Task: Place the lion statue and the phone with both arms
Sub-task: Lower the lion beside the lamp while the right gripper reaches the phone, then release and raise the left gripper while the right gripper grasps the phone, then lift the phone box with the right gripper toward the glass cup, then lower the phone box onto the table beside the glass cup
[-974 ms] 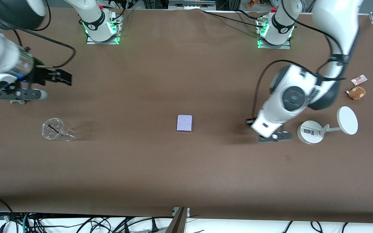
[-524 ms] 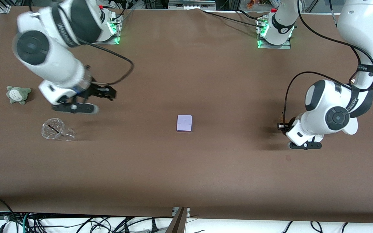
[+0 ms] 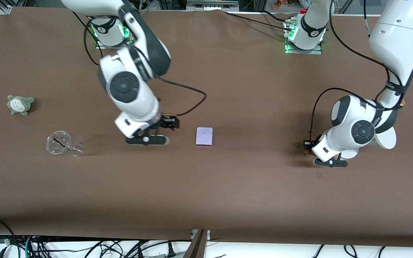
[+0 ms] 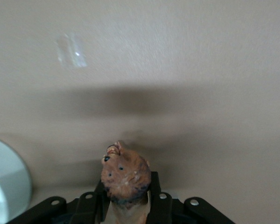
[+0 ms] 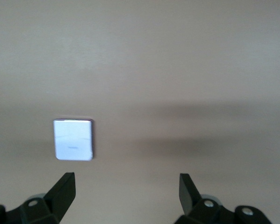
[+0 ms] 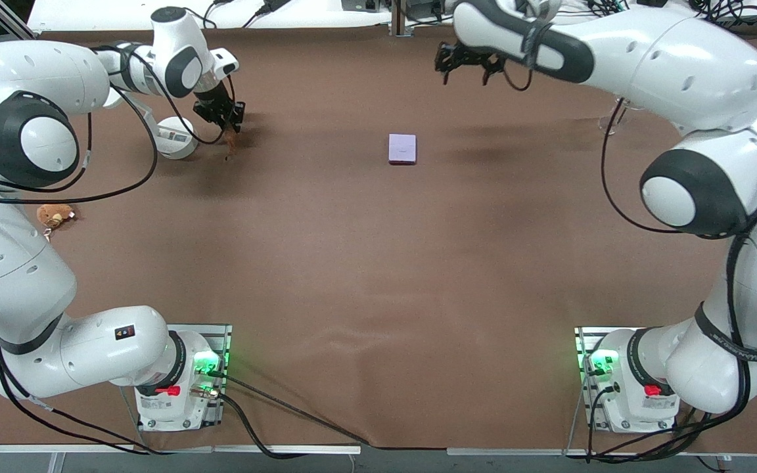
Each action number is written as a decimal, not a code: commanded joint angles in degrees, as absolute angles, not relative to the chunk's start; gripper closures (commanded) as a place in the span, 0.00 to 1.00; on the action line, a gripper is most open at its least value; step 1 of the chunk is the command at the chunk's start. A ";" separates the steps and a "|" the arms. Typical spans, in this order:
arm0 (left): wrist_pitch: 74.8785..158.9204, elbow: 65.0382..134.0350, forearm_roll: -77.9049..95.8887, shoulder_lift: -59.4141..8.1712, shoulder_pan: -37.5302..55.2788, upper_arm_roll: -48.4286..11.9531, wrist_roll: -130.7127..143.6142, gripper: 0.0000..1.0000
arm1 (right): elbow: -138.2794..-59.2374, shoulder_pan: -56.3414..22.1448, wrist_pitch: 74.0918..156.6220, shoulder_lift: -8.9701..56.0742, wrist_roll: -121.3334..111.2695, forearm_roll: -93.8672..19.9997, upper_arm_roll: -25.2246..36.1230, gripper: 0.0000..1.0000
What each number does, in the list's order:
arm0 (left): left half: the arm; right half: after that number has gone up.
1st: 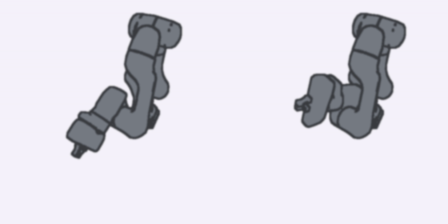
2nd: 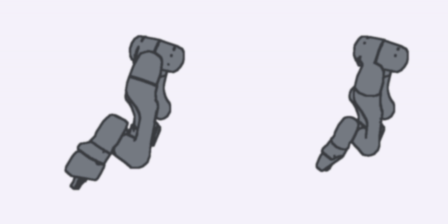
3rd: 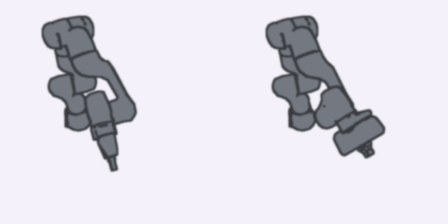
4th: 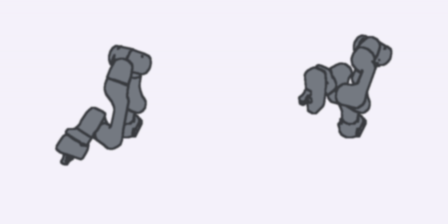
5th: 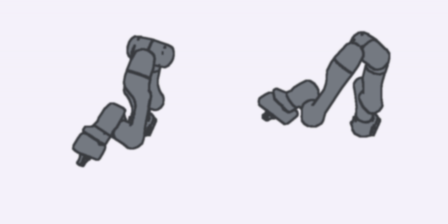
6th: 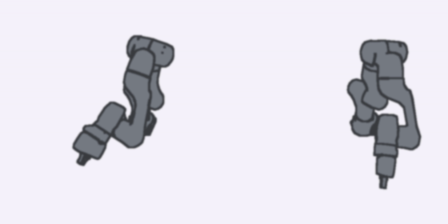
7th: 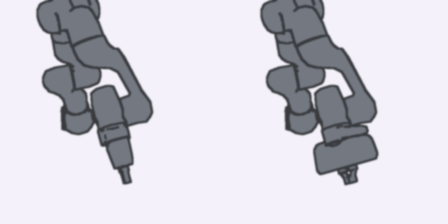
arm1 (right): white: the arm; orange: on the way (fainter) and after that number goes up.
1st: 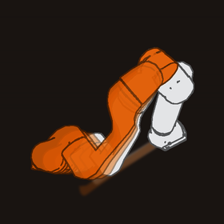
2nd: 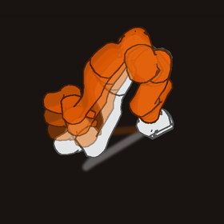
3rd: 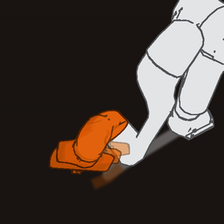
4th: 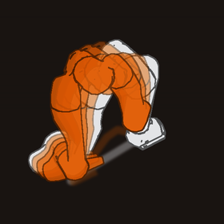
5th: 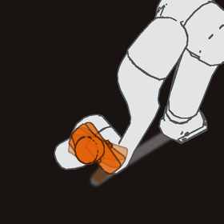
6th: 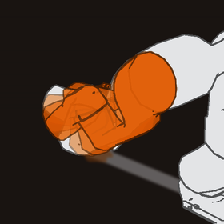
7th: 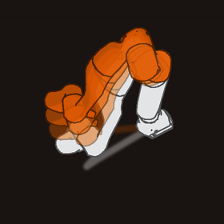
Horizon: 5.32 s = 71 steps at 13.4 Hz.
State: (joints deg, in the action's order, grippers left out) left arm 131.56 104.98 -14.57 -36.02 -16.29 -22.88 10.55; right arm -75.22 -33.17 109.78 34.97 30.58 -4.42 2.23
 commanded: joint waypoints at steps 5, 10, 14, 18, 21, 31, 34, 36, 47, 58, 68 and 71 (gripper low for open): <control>124.67 103.38 -15.82 -29.64 -16.79 -24.17 10.20 0.00 | -72.25 -37.88 117.51 44.46 30.94 -5.80 2.64 0.01; 109.02 95.03 -15.56 -19.79 -16.87 -24.96 9.58 0.00 | -71.81 -40.95 124.17 48.95 30.94 -5.27 2.72 0.01; 92.49 83.09 -12.76 -17.58 -16.96 -25.40 1.43 0.00 | -71.72 -41.66 128.58 51.76 31.55 -5.19 2.72 0.01; 89.38 79.98 -6.08 -13.65 -19.26 -23.48 -5.10 0.00 | -71.72 -42.54 132.01 53.61 31.73 -5.19 2.81 0.01; 90.26 83.73 -3.00 -8.54 -8.57 -8.93 -5.89 0.00 | -71.72 -43.50 133.50 54.84 32.87 -5.10 3.08 0.01; 95.71 95.27 -3.08 -0.79 0.35 0.18 -5.71 0.00 | -71.81 -43.86 135.70 56.51 33.14 -4.66 3.25 0.20; 94.92 95.27 -3.08 -0.70 0.26 0.18 -5.80 0.00 | -71.81 -43.77 135.44 56.25 33.40 -4.40 3.25 0.83; 94.39 95.19 -3.08 -0.79 0.26 0.18 -5.89 0.00 | -71.81 -43.51 134.74 55.55 33.22 -4.31 3.34 0.98; 93.16 94.66 -2.81 -0.88 0.44 0.09 -5.10 0.00 | -72.51 -34.73 101.28 32.63 20.67 -5.10 9.05 1.00; 93.08 94.31 -2.64 -0.97 0.62 0.09 -5.01 0.00 | -92.61 -32.08 108.51 24.35 -3.69 -8.17 24.52 1.00; 93.08 94.31 -2.64 -0.97 0.70 0.09 -4.92 0.00 | -108.98 -29.62 138.41 30.57 -10.89 -10.54 24.43 1.00; 93.08 94.31 -2.64 -0.97 0.70 0.09 -5.01 0.00 | -110.04 -28.83 144.47 33.83 -12.04 -12.39 23.99 1.00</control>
